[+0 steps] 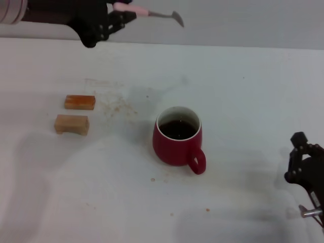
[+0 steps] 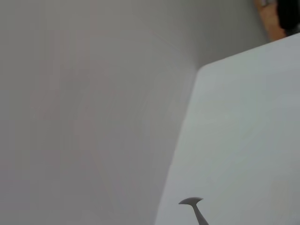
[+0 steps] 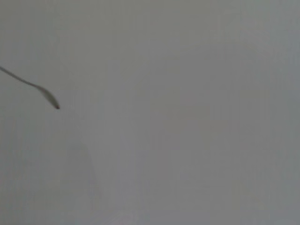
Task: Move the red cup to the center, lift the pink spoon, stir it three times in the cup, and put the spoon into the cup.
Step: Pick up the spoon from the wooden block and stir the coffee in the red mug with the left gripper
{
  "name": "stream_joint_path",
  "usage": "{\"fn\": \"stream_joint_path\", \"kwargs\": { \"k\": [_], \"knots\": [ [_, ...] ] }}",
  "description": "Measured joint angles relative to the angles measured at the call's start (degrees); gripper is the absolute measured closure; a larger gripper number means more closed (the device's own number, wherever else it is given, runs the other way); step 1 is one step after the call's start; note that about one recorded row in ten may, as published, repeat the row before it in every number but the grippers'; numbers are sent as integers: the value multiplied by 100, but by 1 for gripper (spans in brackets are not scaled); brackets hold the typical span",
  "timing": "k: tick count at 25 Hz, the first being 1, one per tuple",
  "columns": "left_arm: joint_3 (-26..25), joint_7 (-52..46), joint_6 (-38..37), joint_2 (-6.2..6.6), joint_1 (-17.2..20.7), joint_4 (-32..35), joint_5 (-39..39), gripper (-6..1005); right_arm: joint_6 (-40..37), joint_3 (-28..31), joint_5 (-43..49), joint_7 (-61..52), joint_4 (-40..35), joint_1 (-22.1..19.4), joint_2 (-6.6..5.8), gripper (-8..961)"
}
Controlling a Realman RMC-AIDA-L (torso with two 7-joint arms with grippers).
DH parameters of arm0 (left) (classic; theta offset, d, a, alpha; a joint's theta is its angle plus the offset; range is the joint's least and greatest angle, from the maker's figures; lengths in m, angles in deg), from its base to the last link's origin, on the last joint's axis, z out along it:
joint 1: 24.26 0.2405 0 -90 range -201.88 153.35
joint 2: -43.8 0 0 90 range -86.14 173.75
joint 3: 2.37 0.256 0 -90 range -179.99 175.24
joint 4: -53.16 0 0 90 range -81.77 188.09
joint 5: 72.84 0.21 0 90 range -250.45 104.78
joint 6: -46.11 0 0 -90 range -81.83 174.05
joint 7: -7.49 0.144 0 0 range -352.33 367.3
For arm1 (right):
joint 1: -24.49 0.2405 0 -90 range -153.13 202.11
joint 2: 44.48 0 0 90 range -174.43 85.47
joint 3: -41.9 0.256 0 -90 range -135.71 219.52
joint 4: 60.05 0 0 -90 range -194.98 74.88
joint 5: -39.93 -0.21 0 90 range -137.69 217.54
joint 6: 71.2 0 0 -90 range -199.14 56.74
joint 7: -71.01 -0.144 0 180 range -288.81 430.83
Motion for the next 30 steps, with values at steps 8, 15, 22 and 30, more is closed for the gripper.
{"fn": "stream_joint_path", "kwargs": {
  "k": [8, 15, 22, 30],
  "knots": [
    [151, -252, 727, 34, -73, -107, -30, 828, -346, 453, -69, -2, -201, -371, -10, 953],
    [478, -314, 879, 46, 105, -95, 27, 828, -534, 677, -210, -5, -300, -594, -11, 953],
    [956, -328, 817, 55, 347, -35, 263, 828, -656, 685, -310, -8, -361, -707, -8, 953],
    [1440, -353, 573, 51, 381, 305, 495, 828, -683, 672, -315, -9, -358, -709, -9, 953]
  ]
}}
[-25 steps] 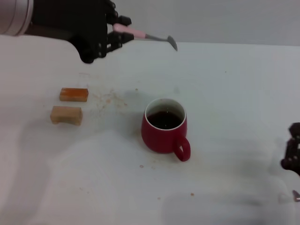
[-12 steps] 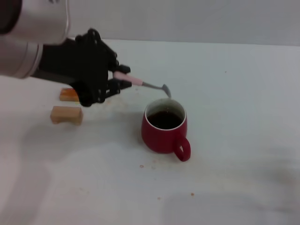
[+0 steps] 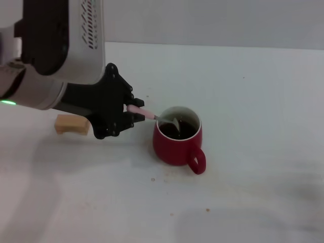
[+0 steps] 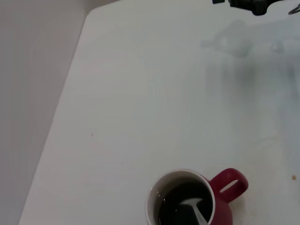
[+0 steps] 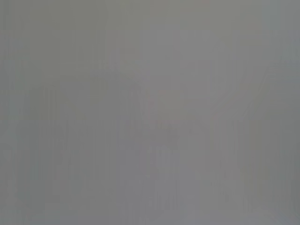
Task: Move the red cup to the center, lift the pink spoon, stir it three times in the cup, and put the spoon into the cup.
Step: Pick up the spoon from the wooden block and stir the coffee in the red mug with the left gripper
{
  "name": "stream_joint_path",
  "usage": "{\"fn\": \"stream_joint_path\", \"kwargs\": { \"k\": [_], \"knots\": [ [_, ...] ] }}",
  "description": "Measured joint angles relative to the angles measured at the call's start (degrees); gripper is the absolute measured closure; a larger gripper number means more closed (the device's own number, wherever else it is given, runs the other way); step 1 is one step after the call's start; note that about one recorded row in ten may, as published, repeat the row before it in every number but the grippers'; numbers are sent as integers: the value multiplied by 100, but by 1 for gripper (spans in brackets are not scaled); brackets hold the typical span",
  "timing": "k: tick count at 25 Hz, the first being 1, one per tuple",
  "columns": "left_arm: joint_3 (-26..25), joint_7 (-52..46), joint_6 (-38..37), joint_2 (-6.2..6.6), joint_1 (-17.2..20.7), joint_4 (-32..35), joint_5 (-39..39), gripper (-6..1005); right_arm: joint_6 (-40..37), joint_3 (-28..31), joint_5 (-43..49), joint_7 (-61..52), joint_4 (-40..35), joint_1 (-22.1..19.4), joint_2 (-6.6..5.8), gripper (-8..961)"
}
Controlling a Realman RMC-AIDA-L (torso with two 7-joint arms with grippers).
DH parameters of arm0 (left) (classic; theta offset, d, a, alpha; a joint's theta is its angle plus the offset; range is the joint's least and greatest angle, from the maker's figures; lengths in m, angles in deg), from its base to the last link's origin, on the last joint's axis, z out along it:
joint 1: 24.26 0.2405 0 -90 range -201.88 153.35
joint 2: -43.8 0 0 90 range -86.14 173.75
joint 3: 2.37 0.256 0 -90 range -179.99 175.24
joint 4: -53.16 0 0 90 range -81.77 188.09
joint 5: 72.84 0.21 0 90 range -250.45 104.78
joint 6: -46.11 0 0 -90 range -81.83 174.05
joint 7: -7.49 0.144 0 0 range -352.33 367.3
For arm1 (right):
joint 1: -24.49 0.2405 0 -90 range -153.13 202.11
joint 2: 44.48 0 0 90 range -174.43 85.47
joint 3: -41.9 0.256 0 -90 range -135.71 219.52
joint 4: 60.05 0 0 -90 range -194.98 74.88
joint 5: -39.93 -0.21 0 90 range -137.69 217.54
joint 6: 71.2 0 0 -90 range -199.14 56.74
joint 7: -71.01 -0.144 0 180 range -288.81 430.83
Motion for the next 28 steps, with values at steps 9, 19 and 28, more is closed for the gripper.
{"fn": "stream_joint_path", "kwargs": {
  "k": [9, 19, 28],
  "knots": [
    [40, 99, -323, 8, -101, 423, 54, 828, -65, -38, -2, 0, 24, -14, -2, 953],
    [54, 170, -580, 12, -366, 1155, 265, 828, -158, -40, -2, 0, 32, -20, -1, 953],
    [86, 220, -777, 6, -520, 1569, 283, 827, -201, -49, 3, 0, 26, -58, -2, 953]
  ]
}}
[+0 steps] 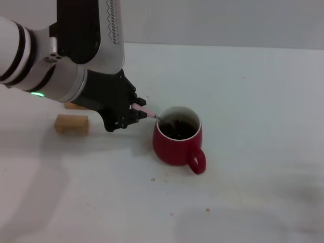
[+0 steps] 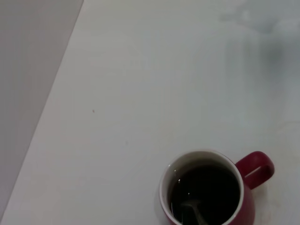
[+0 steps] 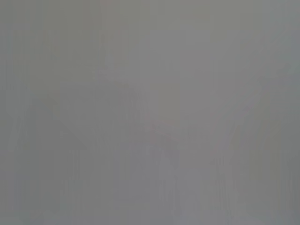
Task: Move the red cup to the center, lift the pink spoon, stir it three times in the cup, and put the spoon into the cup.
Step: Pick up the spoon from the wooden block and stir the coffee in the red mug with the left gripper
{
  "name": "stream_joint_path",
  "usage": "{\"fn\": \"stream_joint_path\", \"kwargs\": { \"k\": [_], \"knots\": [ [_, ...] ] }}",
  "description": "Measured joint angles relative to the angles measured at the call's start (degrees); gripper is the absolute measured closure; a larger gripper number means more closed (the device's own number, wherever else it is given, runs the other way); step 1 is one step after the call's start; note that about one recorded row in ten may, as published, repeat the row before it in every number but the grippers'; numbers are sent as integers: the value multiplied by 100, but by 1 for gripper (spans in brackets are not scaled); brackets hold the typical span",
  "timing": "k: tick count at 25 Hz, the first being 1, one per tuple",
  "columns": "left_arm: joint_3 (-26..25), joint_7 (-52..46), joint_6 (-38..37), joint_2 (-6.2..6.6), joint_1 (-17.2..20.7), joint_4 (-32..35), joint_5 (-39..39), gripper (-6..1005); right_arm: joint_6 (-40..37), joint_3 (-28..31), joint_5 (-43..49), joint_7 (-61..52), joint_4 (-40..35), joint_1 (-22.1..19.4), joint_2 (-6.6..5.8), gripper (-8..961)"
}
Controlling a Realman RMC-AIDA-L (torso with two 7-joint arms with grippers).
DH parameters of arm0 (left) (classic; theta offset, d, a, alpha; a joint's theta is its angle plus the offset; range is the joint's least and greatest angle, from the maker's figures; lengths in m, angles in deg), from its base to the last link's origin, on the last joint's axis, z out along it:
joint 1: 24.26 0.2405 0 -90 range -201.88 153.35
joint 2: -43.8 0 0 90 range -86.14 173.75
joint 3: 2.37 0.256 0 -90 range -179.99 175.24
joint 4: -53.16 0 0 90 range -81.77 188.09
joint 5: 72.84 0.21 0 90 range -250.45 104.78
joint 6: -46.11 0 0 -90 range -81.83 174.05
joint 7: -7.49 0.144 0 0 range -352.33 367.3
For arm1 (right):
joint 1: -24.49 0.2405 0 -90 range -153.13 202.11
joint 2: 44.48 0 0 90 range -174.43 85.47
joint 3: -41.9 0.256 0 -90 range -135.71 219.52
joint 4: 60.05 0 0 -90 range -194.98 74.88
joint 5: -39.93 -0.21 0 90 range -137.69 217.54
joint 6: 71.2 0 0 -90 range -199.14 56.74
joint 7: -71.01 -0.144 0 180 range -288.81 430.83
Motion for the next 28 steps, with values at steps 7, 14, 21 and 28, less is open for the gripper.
{"fn": "stream_joint_path", "kwargs": {
  "k": [7, 14, 21, 28],
  "knots": [
    [199, 41, -293, -10, -125, 311, -27, 827, -4, 0, 33, 0, -10, 1, 0, 954],
    [483, 54, -489, -38, -218, 455, -244, 827, 10, -26, 37, 0, -20, -14, 3, 954],
    [776, -18, -462, -37, -46, 167, -359, 827, 26, -80, 37, 0, -7, -17, 9, 954],
    [784, -74, -399, -6, 225, -36, -151, 827, 37, -79, 40, 0, -3, -1, 9, 954]
  ]
}}
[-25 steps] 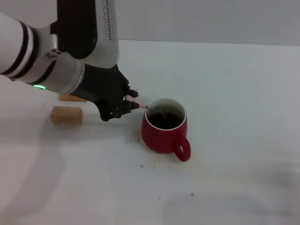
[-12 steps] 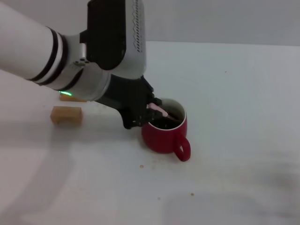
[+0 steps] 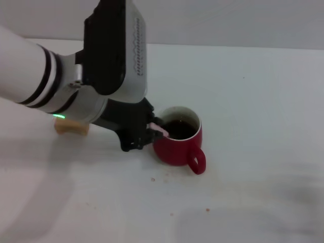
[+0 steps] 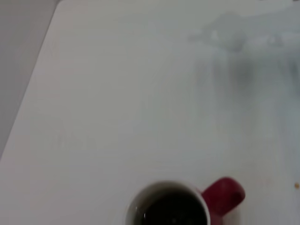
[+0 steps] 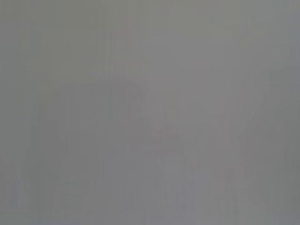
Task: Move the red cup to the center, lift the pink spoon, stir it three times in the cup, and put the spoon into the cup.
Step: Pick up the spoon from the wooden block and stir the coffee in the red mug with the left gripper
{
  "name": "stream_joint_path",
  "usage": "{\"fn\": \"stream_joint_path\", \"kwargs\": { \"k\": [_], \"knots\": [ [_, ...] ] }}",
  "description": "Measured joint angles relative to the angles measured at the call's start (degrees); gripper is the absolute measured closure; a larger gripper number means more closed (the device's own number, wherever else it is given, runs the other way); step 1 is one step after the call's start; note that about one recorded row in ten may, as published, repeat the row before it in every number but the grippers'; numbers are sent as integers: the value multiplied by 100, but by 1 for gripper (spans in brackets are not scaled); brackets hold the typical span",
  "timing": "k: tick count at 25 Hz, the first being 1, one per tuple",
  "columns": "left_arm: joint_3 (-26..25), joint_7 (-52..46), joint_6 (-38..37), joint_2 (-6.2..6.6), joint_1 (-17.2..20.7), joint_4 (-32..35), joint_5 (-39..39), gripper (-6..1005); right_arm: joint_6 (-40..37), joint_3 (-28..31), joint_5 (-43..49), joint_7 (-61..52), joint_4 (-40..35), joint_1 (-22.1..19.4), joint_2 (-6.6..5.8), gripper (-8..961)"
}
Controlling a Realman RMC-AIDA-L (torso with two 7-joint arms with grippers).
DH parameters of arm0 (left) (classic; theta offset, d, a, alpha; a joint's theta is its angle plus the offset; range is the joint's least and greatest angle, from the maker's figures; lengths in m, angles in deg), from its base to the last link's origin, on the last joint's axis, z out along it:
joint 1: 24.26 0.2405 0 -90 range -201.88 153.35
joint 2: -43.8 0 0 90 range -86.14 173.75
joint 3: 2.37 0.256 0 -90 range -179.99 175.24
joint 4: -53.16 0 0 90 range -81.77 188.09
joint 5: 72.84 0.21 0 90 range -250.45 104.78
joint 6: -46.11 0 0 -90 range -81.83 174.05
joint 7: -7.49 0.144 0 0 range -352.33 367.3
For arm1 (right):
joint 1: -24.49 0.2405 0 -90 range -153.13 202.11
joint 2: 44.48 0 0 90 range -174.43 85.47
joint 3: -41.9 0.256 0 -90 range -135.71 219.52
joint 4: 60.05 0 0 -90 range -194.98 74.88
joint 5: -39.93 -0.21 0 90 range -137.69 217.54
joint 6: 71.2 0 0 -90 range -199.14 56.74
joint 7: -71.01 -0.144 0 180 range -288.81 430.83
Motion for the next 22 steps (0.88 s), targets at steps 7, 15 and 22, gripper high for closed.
{"fn": "stream_joint_path", "kwargs": {
  "k": [7, 15, 22],
  "knots": [
    [-220, 11, 39, 4, 37, 39, 232, 827, 13, 1, 0, 0, 1, 25, 0, 954],
    [-336, 44, -212, -12, -273, 412, 197, 827, 14, 0, 0, 0, 10, 29, 0, 954],
    [-152, 47, -455, -30, -431, 528, -175, 827, 13, 0, 0, 0, 9, 25, 0, 954]
  ]
}}
